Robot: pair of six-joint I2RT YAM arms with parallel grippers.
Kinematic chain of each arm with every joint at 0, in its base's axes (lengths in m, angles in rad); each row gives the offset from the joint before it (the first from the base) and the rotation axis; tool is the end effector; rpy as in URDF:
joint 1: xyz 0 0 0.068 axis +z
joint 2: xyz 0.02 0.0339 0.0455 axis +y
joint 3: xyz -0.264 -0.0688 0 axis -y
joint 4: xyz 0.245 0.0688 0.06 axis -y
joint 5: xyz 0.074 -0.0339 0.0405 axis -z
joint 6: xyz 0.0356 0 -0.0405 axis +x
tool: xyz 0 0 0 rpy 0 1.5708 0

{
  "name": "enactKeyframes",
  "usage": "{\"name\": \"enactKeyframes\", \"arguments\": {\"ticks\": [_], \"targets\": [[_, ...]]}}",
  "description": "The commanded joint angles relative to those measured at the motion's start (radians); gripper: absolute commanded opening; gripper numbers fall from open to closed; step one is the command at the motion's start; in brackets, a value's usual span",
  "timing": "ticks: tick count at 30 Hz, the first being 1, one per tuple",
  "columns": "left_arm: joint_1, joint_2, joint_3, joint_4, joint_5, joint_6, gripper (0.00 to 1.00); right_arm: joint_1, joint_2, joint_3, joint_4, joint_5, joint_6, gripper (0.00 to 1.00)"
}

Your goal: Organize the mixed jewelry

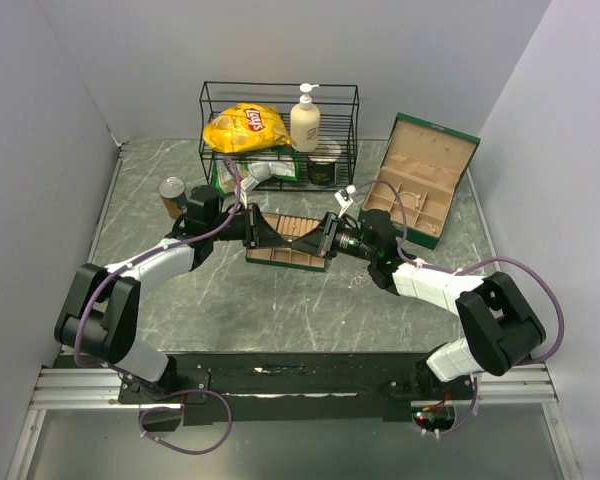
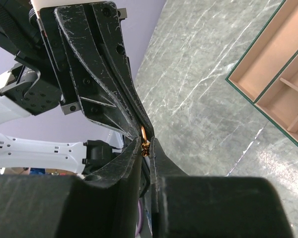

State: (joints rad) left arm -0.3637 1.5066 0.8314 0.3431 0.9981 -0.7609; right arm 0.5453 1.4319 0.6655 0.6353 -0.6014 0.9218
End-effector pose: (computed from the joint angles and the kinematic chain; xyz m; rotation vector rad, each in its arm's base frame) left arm 0.2884 -0.1418 0.2402 0.3625 2.0863 -1.6604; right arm 0.2495 0.1749 0.2348 -0.1510 1.9516 1.5439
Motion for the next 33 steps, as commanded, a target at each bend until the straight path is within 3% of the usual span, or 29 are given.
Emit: {"name": "enactKeyframes", "arguments": {"ticks": [1, 8, 11, 14, 16, 21, 26, 33], "targets": [[-0.007, -0.003, 0.034, -0.013, 0.017, 0.035, 0.01, 0.007, -0.048, 0.003, 0.106, -0.001, -0.011, 0.14], [-0.035, 0.012, 0.055, -0.042, 0.019, 0.058, 0.01, 0.005, -0.045, 0.009, 0.098, 0.003, -0.009, 0.16], [-0.037, 0.01, 0.054, -0.044, 0.013, 0.057, 0.01, 0.005, -0.053, 0.005, 0.09, 0.008, -0.011, 0.13], [-0.038, 0.01, 0.055, -0.05, 0.008, 0.063, 0.01, 0.007, -0.059, 0.008, 0.07, 0.02, -0.02, 0.0], [-0.038, 0.009, 0.058, -0.065, -0.001, 0.072, 0.02, 0.005, -0.065, 0.006, 0.049, 0.031, -0.031, 0.0], [-0.038, 0.003, 0.067, -0.093, -0.044, 0.087, 0.16, 0.007, -0.093, 0.025, -0.031, 0.06, -0.078, 0.0], [-0.037, -0.014, 0.08, -0.11, -0.095, 0.089, 0.46, 0.013, -0.117, 0.043, -0.146, 0.107, -0.12, 0.0], [-0.027, -0.077, 0.109, -0.213, -0.219, 0.136, 0.59, 0.033, -0.128, 0.085, -0.316, 0.202, -0.185, 0.0]]}}
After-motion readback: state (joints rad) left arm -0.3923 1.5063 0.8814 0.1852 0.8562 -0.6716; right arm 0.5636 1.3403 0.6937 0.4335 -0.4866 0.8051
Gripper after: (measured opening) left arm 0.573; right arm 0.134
